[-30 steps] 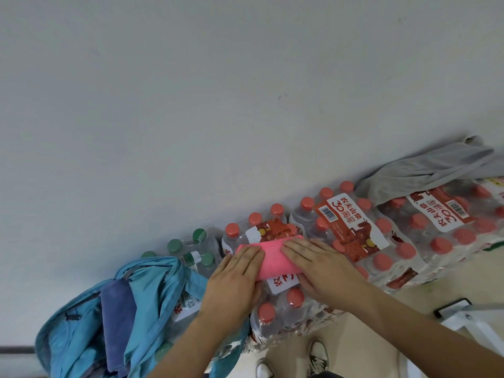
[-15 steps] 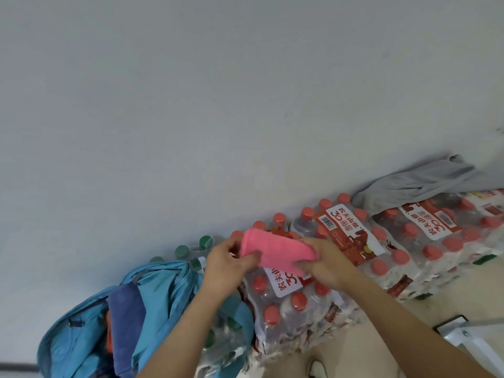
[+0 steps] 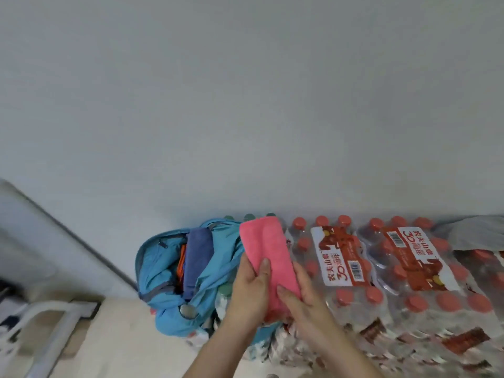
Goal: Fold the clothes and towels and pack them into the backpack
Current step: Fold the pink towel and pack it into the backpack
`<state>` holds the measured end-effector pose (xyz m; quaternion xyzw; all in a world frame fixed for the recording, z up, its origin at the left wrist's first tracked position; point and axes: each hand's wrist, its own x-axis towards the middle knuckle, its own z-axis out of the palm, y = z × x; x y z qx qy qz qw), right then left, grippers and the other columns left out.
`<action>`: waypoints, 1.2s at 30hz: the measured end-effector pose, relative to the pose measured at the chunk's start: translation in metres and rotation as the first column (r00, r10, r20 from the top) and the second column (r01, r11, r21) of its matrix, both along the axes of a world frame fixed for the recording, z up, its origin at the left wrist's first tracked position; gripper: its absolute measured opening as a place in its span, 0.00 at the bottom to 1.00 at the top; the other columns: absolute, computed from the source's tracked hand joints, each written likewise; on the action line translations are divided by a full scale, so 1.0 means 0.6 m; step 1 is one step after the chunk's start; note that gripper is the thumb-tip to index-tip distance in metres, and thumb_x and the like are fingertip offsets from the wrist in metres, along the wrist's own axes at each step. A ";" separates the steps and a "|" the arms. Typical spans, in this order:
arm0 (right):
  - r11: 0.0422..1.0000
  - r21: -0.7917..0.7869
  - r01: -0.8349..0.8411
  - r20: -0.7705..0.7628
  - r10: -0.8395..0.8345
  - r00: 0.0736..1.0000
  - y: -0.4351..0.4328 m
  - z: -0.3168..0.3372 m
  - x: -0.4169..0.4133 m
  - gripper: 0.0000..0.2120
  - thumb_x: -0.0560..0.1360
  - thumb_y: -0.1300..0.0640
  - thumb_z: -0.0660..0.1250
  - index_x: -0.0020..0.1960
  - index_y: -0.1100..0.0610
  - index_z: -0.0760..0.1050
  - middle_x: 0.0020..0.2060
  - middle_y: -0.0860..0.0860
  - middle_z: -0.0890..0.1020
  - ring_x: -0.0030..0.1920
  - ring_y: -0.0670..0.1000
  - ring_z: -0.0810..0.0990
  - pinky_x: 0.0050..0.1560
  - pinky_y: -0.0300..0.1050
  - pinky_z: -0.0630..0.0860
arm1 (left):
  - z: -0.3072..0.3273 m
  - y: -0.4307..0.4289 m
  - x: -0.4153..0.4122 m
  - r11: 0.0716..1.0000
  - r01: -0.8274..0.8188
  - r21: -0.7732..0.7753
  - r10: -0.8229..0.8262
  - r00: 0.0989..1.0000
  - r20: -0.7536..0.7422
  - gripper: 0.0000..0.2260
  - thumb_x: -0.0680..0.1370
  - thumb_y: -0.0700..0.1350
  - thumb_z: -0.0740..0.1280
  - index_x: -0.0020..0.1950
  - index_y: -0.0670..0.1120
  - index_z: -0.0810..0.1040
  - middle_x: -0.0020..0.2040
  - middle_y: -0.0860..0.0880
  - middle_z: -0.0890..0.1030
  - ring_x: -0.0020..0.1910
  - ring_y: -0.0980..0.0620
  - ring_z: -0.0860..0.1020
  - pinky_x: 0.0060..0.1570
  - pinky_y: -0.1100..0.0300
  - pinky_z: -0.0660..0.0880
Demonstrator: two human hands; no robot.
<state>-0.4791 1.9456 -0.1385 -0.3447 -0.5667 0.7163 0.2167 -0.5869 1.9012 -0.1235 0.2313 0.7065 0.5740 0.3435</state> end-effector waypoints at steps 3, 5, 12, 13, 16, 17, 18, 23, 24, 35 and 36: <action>0.978 0.020 -0.207 0.137 0.203 0.970 -0.033 -0.023 -0.003 0.10 0.78 0.50 0.64 0.57 0.39 0.75 0.52 0.40 0.83 0.53 0.41 0.81 0.59 0.46 0.76 | -0.019 -0.077 -0.002 0.997 -0.019 -0.079 0.006 0.986 -0.167 0.11 0.81 0.41 0.60 0.62 0.52 0.69 0.57 0.55 0.77 0.58 0.59 0.76 0.52 0.72 0.69; 0.970 0.021 -0.241 0.180 0.233 0.956 -0.056 -0.033 -0.010 0.07 0.77 0.51 0.65 0.55 0.43 0.77 0.45 0.41 0.85 0.46 0.40 0.82 0.51 0.40 0.77 | -0.029 -0.130 -0.005 0.993 0.035 -0.110 -0.061 0.968 -0.243 0.16 0.78 0.42 0.61 0.64 0.58 0.67 0.61 0.59 0.75 0.59 0.65 0.73 0.55 0.75 0.66; 0.910 0.176 -0.374 0.384 0.286 0.878 -0.088 -0.032 -0.042 0.26 0.78 0.52 0.63 0.69 0.33 0.57 0.60 0.45 0.73 0.51 0.40 0.76 0.52 0.43 0.74 | -0.031 -0.258 -0.062 0.968 -0.198 -0.154 0.158 0.959 -0.234 0.32 0.75 0.42 0.68 0.63 0.74 0.58 0.52 0.47 0.80 0.44 0.52 0.81 0.46 0.54 0.78; 0.906 0.214 -0.364 0.398 0.259 0.880 -0.078 -0.029 -0.050 0.28 0.78 0.53 0.63 0.69 0.30 0.55 0.63 0.45 0.71 0.54 0.42 0.75 0.57 0.46 0.74 | -0.025 -0.264 -0.079 0.965 -0.239 -0.106 0.212 0.954 -0.213 0.30 0.77 0.42 0.67 0.64 0.73 0.59 0.54 0.48 0.80 0.45 0.52 0.82 0.44 0.55 0.79; 0.864 0.373 -0.337 0.434 0.159 0.887 -0.041 -0.011 -0.086 0.29 0.78 0.54 0.63 0.68 0.29 0.54 0.71 0.47 0.64 0.66 0.51 0.70 0.64 0.51 0.69 | -0.011 -0.261 -0.143 0.952 -0.307 -0.008 0.290 0.905 -0.312 0.22 0.81 0.42 0.59 0.66 0.68 0.65 0.65 0.55 0.72 0.56 0.54 0.77 0.53 0.55 0.76; 0.831 0.436 -0.345 0.471 0.115 0.875 -0.027 -0.007 -0.103 0.29 0.78 0.53 0.62 0.71 0.32 0.54 0.73 0.47 0.63 0.68 0.52 0.67 0.64 0.51 0.67 | -0.009 -0.254 -0.168 0.953 -0.304 -0.013 0.279 0.890 -0.360 0.21 0.82 0.40 0.57 0.64 0.67 0.68 0.64 0.56 0.73 0.55 0.56 0.76 0.53 0.60 0.74; 0.791 0.502 -0.350 0.508 0.059 0.859 -0.012 -0.006 -0.122 0.28 0.78 0.52 0.61 0.73 0.36 0.54 0.73 0.48 0.62 0.70 0.53 0.65 0.65 0.52 0.66 | -0.009 -0.246 -0.193 0.954 -0.299 -0.024 0.269 0.886 -0.377 0.21 0.82 0.38 0.55 0.61 0.65 0.72 0.61 0.54 0.76 0.49 0.59 0.76 0.47 0.66 0.73; 0.834 0.511 -0.206 0.551 -0.134 0.824 0.065 -0.019 -0.215 0.29 0.78 0.43 0.59 0.76 0.47 0.54 0.73 0.52 0.65 0.71 0.57 0.64 0.70 0.56 0.63 | -0.037 -0.172 -0.306 0.991 -0.103 -0.083 0.079 0.964 -0.253 0.23 0.80 0.34 0.57 0.65 0.60 0.73 0.61 0.53 0.75 0.48 0.62 0.75 0.47 0.68 0.72; 0.880 0.447 -0.160 0.552 -0.131 0.823 0.083 -0.023 -0.233 0.30 0.78 0.42 0.59 0.76 0.48 0.54 0.73 0.53 0.65 0.70 0.57 0.66 0.70 0.57 0.63 | -0.047 -0.153 -0.322 0.996 -0.039 -0.079 0.019 0.971 -0.238 0.24 0.79 0.34 0.59 0.67 0.60 0.72 0.62 0.53 0.74 0.51 0.60 0.75 0.49 0.67 0.72; 0.821 0.563 0.093 0.525 -0.442 0.727 0.155 -0.039 -0.321 0.06 0.77 0.60 0.64 0.48 0.62 0.77 0.43 0.55 0.79 0.45 0.54 0.76 0.48 0.46 0.72 | -0.155 -0.049 -0.399 0.722 0.405 -0.562 -0.674 0.598 -0.435 0.36 0.76 0.44 0.66 0.78 0.51 0.49 0.65 0.36 0.70 0.60 0.41 0.72 0.58 0.56 0.70; 0.784 0.602 0.150 0.471 -0.500 0.727 0.154 -0.034 -0.327 0.05 0.77 0.60 0.63 0.50 0.61 0.74 0.44 0.53 0.77 0.46 0.53 0.75 0.49 0.46 0.71 | -0.156 -0.050 -0.401 0.677 0.419 -0.606 -0.720 0.548 -0.426 0.36 0.77 0.44 0.65 0.78 0.51 0.47 0.65 0.35 0.70 0.58 0.40 0.74 0.56 0.55 0.71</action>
